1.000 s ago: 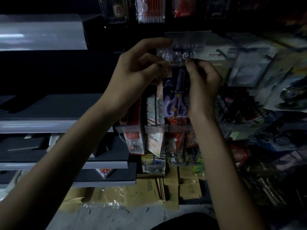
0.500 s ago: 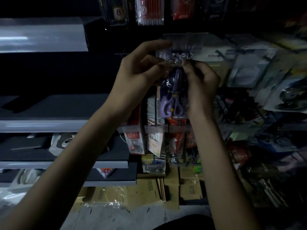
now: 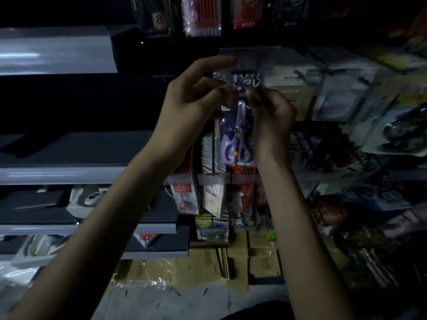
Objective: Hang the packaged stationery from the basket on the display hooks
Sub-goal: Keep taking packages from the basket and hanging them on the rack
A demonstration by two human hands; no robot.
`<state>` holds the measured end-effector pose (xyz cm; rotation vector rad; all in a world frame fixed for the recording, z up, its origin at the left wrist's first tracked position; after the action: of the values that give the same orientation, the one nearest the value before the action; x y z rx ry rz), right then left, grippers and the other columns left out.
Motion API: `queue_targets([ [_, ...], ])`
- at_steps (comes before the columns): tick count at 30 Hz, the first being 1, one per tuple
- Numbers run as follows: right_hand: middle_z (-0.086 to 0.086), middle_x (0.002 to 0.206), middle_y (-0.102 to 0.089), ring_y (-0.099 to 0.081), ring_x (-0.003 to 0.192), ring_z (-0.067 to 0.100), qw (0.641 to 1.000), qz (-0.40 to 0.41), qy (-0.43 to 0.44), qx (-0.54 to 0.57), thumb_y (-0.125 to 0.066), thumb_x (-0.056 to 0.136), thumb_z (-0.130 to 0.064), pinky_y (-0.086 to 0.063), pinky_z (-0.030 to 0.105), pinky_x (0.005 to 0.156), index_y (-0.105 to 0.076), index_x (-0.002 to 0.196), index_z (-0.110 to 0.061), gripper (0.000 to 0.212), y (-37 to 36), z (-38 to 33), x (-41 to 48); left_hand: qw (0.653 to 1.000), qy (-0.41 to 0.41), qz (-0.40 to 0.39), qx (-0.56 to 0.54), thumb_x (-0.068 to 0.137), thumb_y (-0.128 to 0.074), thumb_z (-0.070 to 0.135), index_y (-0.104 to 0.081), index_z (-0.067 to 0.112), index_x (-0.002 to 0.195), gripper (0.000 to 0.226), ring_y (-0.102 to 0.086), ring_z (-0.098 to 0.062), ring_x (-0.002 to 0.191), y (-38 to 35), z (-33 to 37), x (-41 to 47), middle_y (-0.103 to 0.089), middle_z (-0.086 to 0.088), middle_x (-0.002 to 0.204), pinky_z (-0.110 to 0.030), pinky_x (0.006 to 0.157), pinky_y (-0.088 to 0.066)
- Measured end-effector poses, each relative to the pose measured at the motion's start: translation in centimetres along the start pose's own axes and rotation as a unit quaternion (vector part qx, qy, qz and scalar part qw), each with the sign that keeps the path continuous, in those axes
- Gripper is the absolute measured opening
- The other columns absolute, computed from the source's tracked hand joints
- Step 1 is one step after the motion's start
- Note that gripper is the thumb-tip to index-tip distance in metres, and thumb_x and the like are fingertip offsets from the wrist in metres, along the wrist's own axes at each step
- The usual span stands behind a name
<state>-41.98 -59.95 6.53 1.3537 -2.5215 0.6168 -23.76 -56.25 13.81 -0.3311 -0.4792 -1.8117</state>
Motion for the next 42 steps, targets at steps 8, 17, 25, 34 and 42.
queue_targets([
  [8,0.0,0.091,-0.077,-0.071,0.085,0.007,1.0,-0.001,-0.022,-0.004,-0.076,0.094,-0.024,-0.052,0.019,0.072,-0.076,0.102,-0.004,0.022,0.7,1.1,0.3,0.999,-0.011,0.047,-0.02,0.104,-0.06,0.003,-0.064,0.007,0.133,0.03,-0.071,-0.035,0.105,0.4,-2.5,-1.3,-0.069,-0.027,0.104,-0.054,0.099,-0.056],
  [17,-0.012,0.086,-0.075,-0.068,0.082,-0.009,0.997,-0.01,-0.081,0.018,-0.076,0.093,-0.018,-0.051,0.012,0.072,-0.075,0.105,-0.001,0.02,1.1,1.4,0.8,0.958,0.081,0.271,-0.047,0.103,-0.064,0.012,-0.07,0.019,0.122,0.021,-0.071,-0.015,0.102,0.8,-11.2,-3.0,-0.074,-0.003,0.106,-0.028,0.087,-0.057],
  [25,0.006,0.085,-0.062,-0.061,0.078,0.005,0.99,0.061,-0.112,0.055,-0.078,0.093,-0.025,-0.052,0.021,0.076,-0.073,0.09,-0.018,0.009,1.5,3.0,-1.4,0.919,0.142,0.304,-0.207,0.106,-0.06,0.021,-0.076,0.015,0.11,0.017,-0.072,-0.021,0.101,-1.5,-15.0,-3.9,-0.076,-0.009,0.113,-0.035,0.081,-0.057],
  [34,0.008,0.117,-0.072,-0.071,0.11,0.017,0.997,0.015,-0.074,-0.026,-0.073,0.095,-0.009,-0.056,0.026,0.091,-0.062,0.121,-0.013,0.029,2.7,2.6,-3.5,0.911,0.126,0.291,-0.263,0.101,-0.069,0.019,-0.072,0.014,0.115,0.015,-0.068,-0.038,0.116,-1.4,-15.9,-3.7,-0.073,-0.014,0.12,-0.058,0.098,-0.052],
  [42,0.003,0.112,-0.073,-0.073,0.1,0.011,0.994,0.009,-0.077,-0.079,-0.075,0.093,-0.008,-0.055,0.018,0.078,-0.059,0.123,-0.011,0.034,3.1,4.0,-5.9,0.942,0.115,0.255,-0.186,0.1,-0.072,0.015,-0.074,0.017,0.112,0.012,-0.07,-0.034,0.111,-1.1,-17.1,-4.8,-0.074,-0.012,0.114,-0.057,0.099,-0.056],
])
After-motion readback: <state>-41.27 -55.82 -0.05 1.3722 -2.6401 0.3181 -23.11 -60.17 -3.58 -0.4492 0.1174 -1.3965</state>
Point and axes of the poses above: each hand's wrist, its own x-axis towards the middle knuckle, its own y-axis out of the back of the hand, z = x × y, the point moved 9 cm from there along x, towards the middle knuckle
